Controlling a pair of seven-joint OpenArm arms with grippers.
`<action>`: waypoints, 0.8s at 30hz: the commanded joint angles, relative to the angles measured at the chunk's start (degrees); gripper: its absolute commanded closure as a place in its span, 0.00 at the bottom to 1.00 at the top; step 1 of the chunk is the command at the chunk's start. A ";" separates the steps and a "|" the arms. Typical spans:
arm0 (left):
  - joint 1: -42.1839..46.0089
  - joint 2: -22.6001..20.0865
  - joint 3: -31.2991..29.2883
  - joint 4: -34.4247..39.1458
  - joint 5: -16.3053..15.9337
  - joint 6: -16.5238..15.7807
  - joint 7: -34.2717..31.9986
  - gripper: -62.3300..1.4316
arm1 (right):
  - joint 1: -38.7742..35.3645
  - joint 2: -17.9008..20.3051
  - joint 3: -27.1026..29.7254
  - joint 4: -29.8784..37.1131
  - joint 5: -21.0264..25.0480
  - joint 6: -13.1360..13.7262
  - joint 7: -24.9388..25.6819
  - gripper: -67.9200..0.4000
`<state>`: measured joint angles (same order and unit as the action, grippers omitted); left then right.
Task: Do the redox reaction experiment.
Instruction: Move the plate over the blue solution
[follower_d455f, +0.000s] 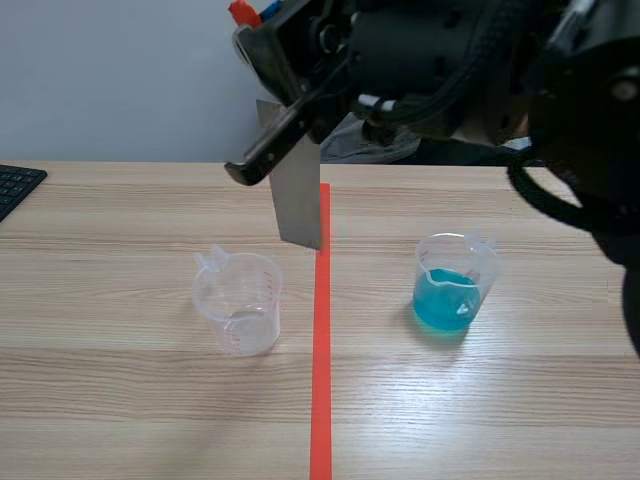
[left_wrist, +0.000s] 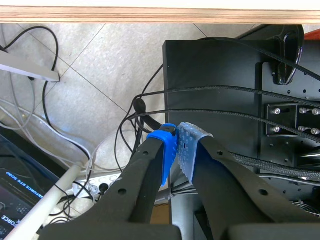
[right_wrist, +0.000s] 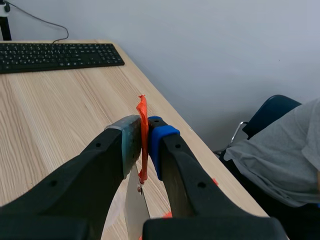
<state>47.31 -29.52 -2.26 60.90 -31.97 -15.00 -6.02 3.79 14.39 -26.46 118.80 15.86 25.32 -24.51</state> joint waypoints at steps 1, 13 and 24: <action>0.44 0.28 0.00 1.14 0.00 -0.13 -0.44 0.93 | 0.79 2.25 1.38 0.68 1.64 0.00 0.79 0.98; 0.44 0.28 0.00 1.14 0.00 -0.13 -0.42 0.93 | 0.63 15.37 13.92 0.68 13.70 2.27 1.46 0.98; 0.44 0.26 0.00 1.14 0.02 -0.11 -0.35 0.93 | -4.79 26.82 24.15 0.57 19.34 2.64 7.78 0.98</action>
<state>47.31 -29.52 -2.26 60.90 -31.97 -15.03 -6.00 -1.52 40.86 -2.61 118.83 35.00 27.99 -17.56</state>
